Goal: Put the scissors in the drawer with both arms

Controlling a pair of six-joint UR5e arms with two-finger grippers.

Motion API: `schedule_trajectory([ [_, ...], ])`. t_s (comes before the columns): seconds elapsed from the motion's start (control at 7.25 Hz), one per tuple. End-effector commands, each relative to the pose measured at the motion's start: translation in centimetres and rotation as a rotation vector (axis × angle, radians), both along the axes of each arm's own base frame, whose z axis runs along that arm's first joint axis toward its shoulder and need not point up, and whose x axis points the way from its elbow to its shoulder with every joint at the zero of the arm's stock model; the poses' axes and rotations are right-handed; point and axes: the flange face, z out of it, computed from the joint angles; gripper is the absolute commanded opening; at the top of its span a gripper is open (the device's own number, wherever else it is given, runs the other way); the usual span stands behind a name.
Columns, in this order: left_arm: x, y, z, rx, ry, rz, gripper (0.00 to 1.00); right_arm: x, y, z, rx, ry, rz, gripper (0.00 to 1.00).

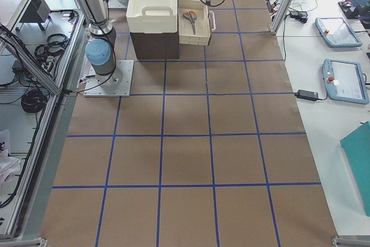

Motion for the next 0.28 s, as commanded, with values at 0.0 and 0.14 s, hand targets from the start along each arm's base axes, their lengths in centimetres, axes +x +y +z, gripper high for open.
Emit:
schedule_trajectory([
  [0.0, -0.01, 0.33, 0.04, -0.004, -0.002, 0.001, 1.0, -0.29, -0.08, 0.03, -0.006, 0.03, -0.002, 1.0],
  [0.14, -0.02, 0.47, 0.37, -0.019, -0.003, 0.0, 1.0, -0.25, -0.08, 0.03, -0.006, 0.025, -0.004, 1.0],
])
